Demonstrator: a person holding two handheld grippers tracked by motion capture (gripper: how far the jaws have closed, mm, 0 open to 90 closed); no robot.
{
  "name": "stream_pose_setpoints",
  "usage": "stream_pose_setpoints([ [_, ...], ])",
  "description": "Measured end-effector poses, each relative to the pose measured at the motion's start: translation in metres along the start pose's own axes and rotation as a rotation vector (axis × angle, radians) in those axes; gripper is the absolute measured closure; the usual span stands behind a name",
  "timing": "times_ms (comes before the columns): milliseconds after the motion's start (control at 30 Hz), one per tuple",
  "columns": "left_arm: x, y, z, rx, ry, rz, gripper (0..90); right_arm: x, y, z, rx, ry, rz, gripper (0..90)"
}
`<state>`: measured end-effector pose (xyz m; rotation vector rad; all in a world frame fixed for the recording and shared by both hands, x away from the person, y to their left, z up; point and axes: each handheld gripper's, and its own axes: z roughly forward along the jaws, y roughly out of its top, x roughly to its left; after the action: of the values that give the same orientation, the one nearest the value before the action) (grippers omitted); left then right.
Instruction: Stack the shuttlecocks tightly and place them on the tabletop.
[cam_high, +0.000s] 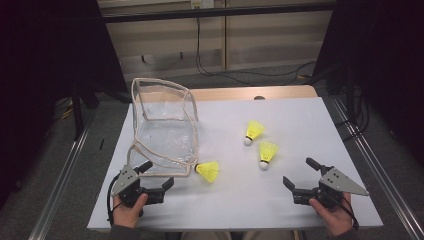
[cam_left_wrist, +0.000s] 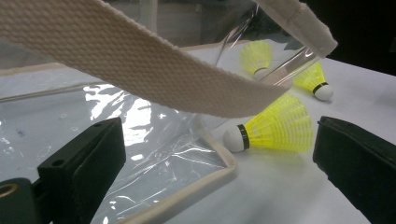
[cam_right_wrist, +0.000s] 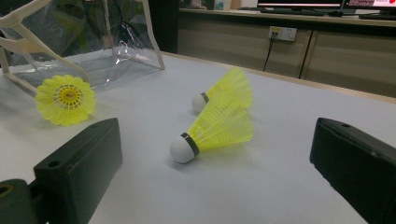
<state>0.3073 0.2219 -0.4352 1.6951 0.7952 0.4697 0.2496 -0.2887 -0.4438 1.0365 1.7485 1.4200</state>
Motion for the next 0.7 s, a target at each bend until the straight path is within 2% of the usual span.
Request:
stream_pose_setpoints([
  [700,-0.0066,-0.0007,0.0057,0.028,-0.049,0.001,2.0,0.0004,0.0010,0.0024,-0.001,0.006,-0.014,1.8],
])
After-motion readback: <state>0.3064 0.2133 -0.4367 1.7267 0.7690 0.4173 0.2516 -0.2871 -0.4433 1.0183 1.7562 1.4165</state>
